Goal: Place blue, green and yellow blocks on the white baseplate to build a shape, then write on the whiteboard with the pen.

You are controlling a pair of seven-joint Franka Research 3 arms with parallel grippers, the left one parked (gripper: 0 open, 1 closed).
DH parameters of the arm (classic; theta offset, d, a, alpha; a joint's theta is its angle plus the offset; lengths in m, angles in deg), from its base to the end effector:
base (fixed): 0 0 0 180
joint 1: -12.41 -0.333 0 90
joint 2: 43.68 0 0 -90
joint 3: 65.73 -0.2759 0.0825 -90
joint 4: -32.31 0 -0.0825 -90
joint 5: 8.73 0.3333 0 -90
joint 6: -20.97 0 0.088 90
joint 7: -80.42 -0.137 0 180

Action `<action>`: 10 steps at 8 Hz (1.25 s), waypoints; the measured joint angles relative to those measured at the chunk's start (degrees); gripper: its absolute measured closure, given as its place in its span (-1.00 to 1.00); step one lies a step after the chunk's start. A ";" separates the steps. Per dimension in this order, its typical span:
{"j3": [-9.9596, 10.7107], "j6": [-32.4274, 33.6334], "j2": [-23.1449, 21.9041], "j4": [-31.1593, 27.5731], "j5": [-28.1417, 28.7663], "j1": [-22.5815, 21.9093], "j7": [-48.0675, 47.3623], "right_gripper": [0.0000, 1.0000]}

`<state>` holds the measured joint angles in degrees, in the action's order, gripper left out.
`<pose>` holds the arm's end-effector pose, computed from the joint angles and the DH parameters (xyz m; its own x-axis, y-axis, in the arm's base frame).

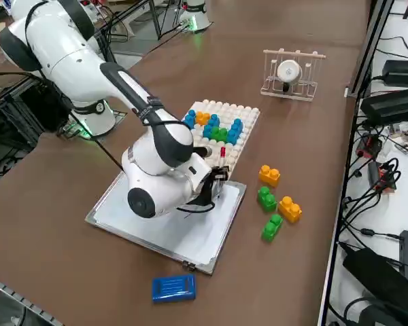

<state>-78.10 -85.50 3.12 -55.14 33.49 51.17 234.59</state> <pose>0.5590 -0.2113 0.1661 -0.2855 0.6100 0.7392 0.9494 0.0749 0.3049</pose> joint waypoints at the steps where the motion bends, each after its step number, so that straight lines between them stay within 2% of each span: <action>1: 0.06 -0.09 -0.40 0.80 -1.76 0.03 0.01 0.66; 6: 0.12 -0.01 -8.14 3.70 -16.49 -0.25 -4.71 0.66; 8: 0.11 -3.14 -8.25 3.61 -24.99 -1.93 -11.81 0.66; 10: 0.16 -7.34 -7.66 3.36 -29.08 -4.71 -17.91 0.66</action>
<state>-77.95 -92.84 -4.55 -51.78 4.41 46.47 216.68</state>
